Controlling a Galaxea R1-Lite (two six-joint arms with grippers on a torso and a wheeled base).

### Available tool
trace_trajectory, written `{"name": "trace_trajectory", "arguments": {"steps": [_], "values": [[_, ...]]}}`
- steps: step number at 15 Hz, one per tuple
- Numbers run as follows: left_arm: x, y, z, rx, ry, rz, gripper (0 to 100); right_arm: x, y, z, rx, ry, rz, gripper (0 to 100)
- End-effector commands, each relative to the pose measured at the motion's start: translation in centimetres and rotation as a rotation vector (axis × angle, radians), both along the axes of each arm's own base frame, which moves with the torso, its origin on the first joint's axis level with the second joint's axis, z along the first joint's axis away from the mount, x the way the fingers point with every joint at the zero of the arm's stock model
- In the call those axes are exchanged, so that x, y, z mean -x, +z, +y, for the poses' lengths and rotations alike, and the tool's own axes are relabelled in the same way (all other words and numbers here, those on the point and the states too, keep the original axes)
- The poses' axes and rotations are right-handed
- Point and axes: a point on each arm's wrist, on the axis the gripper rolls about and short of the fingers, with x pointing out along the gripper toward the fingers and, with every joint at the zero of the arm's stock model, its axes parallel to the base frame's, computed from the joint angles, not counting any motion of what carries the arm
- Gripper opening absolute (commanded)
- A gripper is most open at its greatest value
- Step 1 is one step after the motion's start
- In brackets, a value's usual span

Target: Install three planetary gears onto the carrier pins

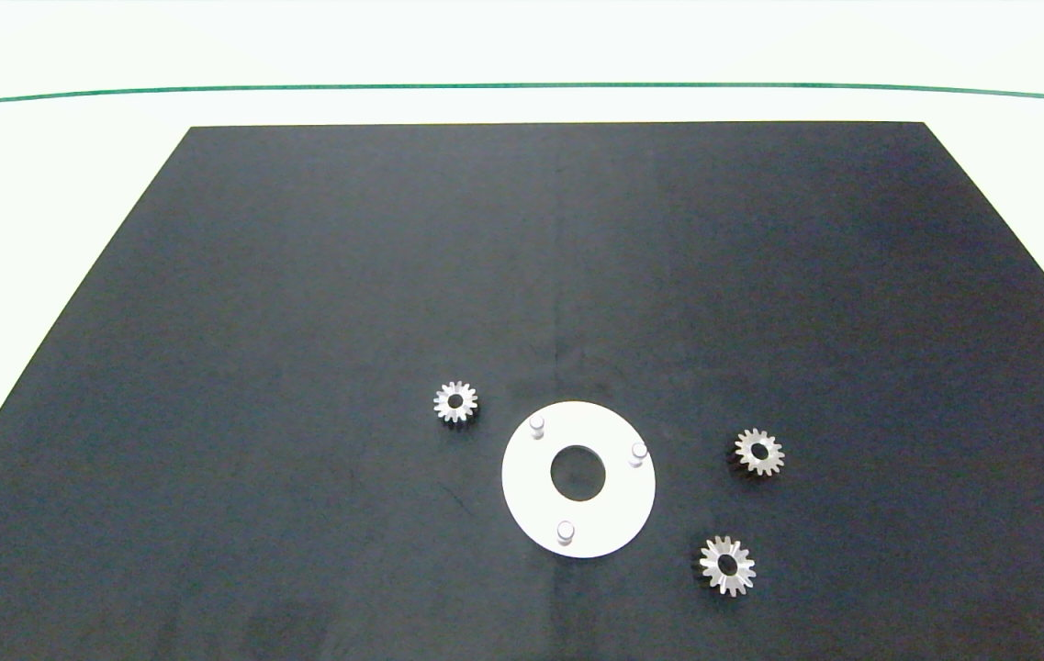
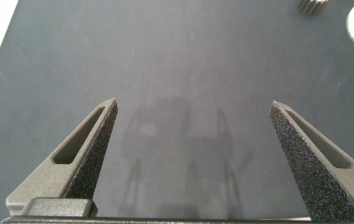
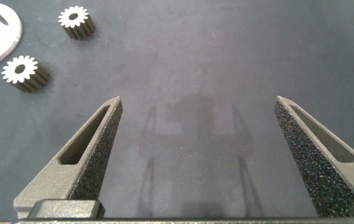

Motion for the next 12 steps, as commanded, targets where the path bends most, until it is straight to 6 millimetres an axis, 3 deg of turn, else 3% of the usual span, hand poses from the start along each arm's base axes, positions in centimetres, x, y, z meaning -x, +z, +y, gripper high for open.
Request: {"name": "trace_trajectory", "arguments": {"steps": [1,2,3,4,6,9,12], "values": [[0.5,1.6,0.0,-0.037,-0.016,-0.03,100,0.1,0.2,0.0,0.054,-0.012,-0.005,100],[0.6,1.9,0.0,-0.04,-0.017,-0.031,100,0.1,0.4,0.0,0.062,-0.011,-0.011,100],[0.9,3.6,0.0,-0.049,-0.028,-0.017,100,0.5,1.9,0.0,0.097,0.0,-0.033,100],[1.4,6.6,0.1,-0.08,-0.061,0.027,100,1.0,5.5,-0.1,0.113,0.03,0.015,100],[2.1,9.1,0.3,-0.176,-0.1,0.137,100,0.9,10.7,-0.4,0.123,0.129,0.158,100],[1.6,11.8,0.2,-0.2,-0.086,0.199,100,-1.7,17.2,-0.1,0.159,0.287,0.344,100],[1.6,11.4,0.2,-0.247,-0.085,0.215,100,-4.6,18.3,1.1,0.22,0.455,0.464,100]]}}
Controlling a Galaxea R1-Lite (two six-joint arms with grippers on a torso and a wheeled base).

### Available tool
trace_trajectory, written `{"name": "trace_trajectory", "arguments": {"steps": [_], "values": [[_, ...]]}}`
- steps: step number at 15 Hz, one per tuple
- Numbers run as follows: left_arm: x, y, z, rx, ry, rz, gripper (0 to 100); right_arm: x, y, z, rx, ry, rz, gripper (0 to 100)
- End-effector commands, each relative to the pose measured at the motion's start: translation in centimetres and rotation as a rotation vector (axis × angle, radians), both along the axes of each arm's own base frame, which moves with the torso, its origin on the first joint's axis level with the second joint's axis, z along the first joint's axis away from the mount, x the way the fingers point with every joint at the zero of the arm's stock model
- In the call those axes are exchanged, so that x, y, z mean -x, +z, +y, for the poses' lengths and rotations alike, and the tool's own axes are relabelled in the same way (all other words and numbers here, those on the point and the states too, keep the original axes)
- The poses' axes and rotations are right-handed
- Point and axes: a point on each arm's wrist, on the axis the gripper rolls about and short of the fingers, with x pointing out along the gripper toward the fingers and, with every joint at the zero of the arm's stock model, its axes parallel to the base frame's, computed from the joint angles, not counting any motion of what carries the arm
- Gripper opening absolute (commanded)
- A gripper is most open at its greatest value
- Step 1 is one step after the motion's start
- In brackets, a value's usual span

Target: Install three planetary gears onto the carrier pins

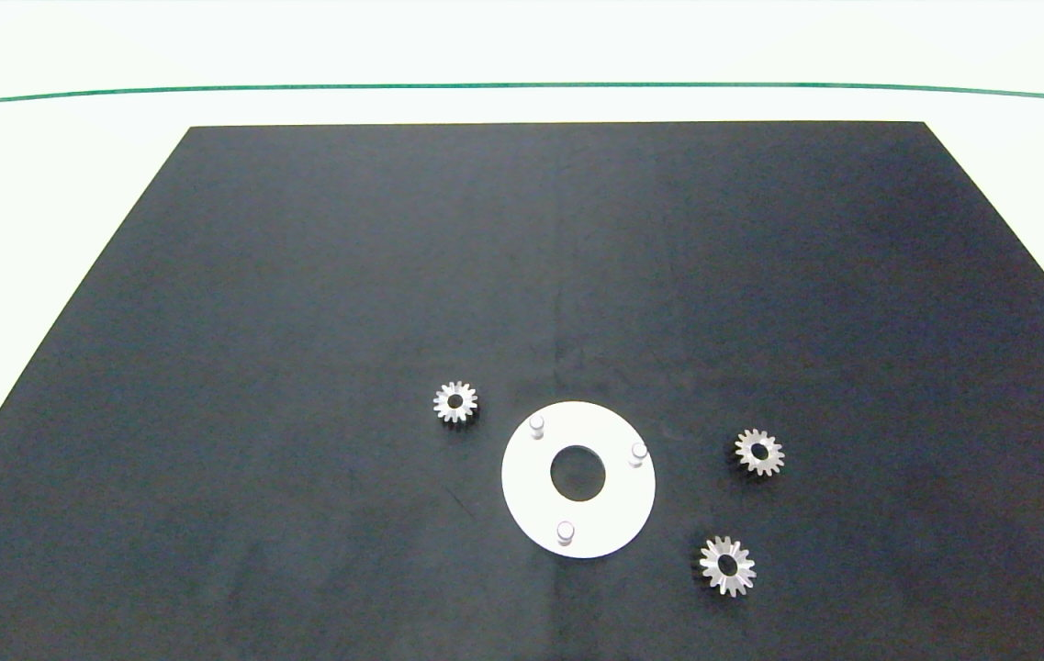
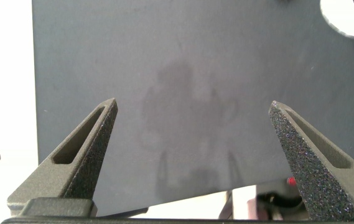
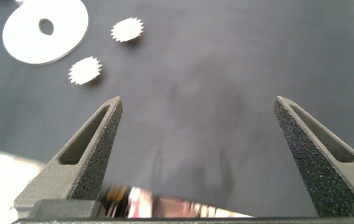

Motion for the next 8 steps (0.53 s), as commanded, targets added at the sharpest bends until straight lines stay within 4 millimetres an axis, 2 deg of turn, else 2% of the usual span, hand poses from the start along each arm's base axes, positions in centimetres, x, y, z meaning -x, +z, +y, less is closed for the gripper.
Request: {"name": "trace_trajectory", "arguments": {"steps": [1,3,5,8], "values": [[-0.6,0.4,-0.1,-0.046,0.002,0.049,100,-5.9,3.1,2.2,0.103,0.233,0.264,100],[-0.6,0.3,-0.3,-0.081,0.043,0.063,100,-7.9,2.4,3.5,0.167,0.296,0.355,100],[-0.7,0.2,-0.4,-0.097,0.062,0.086,100,-8.8,1.7,4.5,0.248,0.358,0.426,100],[-0.7,0.3,-0.4,-0.1,0.062,0.084,100,-10.0,0.4,5.7,0.333,0.358,0.492,100]]}}
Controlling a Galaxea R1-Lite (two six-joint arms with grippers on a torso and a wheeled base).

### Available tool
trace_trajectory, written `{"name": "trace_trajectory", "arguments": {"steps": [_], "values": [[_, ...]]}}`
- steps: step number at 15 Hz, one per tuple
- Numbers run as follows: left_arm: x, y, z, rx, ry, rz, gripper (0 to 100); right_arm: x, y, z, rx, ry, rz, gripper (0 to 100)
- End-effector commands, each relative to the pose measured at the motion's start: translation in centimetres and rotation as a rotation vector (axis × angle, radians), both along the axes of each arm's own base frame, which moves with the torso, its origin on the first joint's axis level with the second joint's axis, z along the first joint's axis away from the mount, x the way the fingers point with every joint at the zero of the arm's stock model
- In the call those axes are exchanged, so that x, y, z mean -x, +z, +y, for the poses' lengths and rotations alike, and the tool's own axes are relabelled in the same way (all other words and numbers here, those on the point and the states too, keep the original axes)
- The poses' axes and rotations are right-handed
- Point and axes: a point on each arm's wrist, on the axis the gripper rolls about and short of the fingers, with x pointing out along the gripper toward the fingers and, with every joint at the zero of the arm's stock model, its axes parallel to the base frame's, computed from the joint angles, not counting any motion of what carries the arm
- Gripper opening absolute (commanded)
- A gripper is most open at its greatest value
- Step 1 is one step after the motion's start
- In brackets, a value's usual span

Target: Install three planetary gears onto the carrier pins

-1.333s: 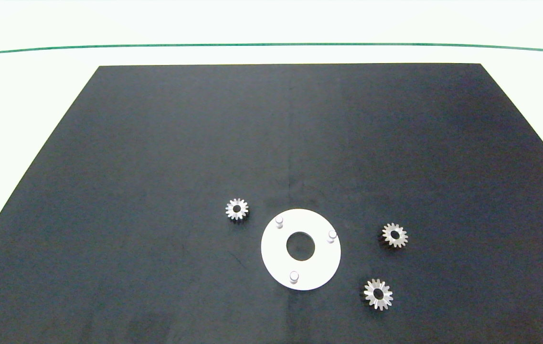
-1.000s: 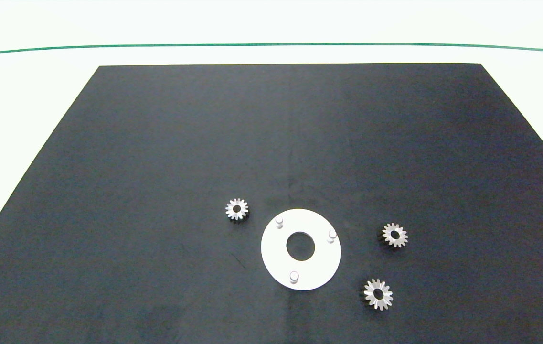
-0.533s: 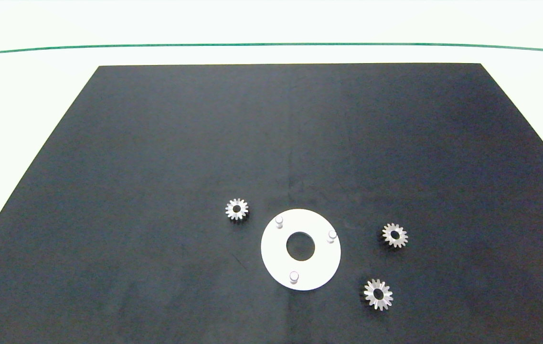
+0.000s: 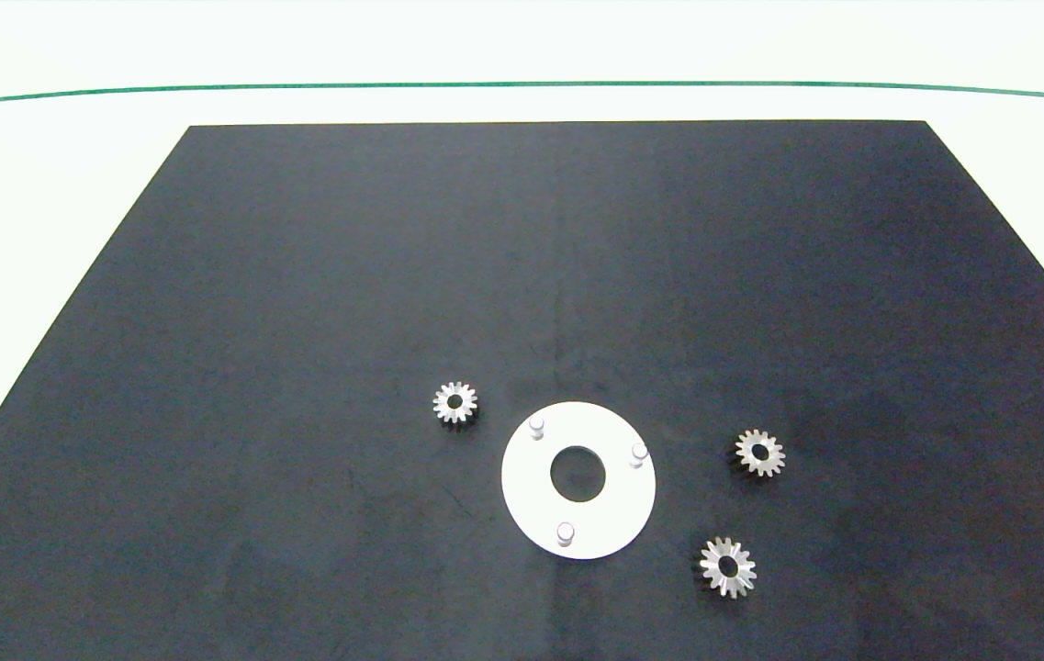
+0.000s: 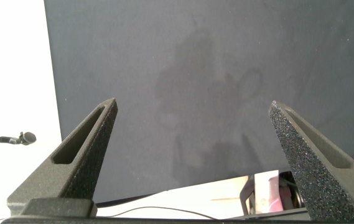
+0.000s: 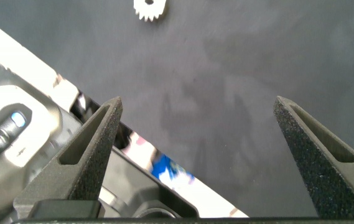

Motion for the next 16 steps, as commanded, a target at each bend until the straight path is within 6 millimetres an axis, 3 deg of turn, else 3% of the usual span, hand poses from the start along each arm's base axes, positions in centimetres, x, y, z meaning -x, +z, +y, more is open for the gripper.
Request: {"name": "trace_trajectory", "arguments": {"steps": [1,6,10,16], "values": [[0.0,0.1,0.0,-0.01,0.001,0.0,100,-2.3,-1.7,2.2,0.126,0.021,0.083,100],[0.0,0.3,0.0,-0.011,0.001,-0.01,100,-2.9,-4.3,4.4,0.131,0.031,-0.109,100],[0.1,0.3,0.0,-0.013,0.0,-0.012,100,-3.2,-5.5,5.5,0.139,0.075,-0.068,100],[0.0,0.3,0.0,-0.011,0.001,-0.01,100,-5.3,-7.2,8.1,0.197,0.064,0.028,100]]}}
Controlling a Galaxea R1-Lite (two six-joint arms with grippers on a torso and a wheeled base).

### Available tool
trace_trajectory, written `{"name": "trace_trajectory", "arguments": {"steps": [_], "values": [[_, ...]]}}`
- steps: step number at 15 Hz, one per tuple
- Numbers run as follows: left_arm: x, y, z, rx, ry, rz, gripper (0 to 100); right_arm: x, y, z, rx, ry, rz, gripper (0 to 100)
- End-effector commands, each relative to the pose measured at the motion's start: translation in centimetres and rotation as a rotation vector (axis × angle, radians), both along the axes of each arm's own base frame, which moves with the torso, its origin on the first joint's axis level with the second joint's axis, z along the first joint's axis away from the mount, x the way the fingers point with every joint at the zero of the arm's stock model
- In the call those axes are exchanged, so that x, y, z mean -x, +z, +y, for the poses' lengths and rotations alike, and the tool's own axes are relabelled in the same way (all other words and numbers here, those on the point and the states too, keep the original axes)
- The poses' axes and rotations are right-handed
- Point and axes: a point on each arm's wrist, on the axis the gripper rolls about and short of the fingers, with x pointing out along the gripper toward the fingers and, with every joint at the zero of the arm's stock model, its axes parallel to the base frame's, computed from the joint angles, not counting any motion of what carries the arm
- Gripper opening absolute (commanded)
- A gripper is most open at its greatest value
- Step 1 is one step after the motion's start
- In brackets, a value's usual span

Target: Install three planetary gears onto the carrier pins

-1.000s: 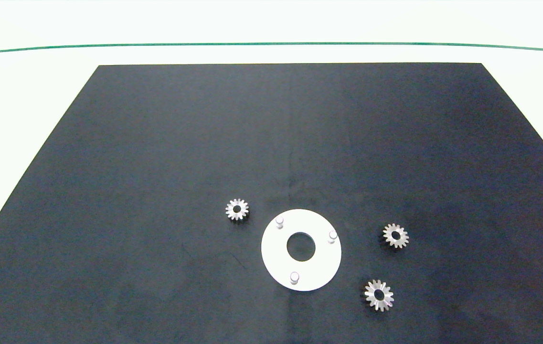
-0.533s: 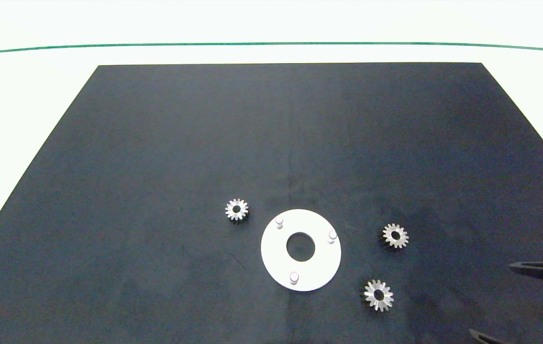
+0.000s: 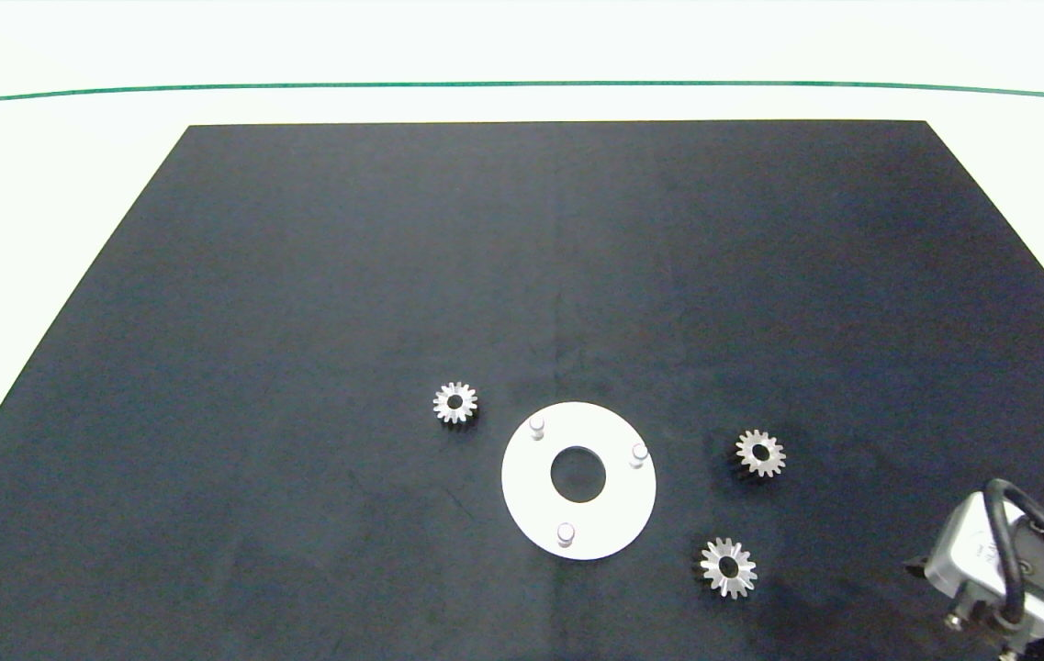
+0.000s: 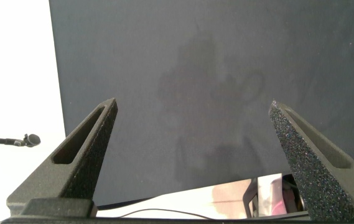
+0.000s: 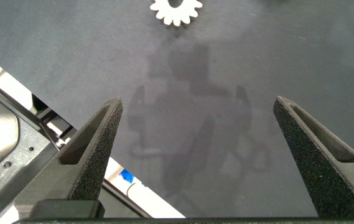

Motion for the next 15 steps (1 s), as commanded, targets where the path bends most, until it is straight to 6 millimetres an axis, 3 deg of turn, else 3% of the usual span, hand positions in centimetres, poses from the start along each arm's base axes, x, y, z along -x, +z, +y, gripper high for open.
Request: {"name": "trace_trajectory", "arguments": {"steps": [1,10,15], "values": [[0.0,0.0,0.0,-0.003,-0.001,0.003,100,-1.3,-0.7,1.5,0.035,0.0,0.029,100],[0.0,0.0,0.0,-0.002,-0.004,0.001,100,-4.6,-2.3,5.5,0.061,-0.008,0.073,100],[0.0,0.1,0.0,-0.002,-0.005,-0.005,100,-5.0,-2.6,6.3,0.039,0.001,0.055,100]]}}
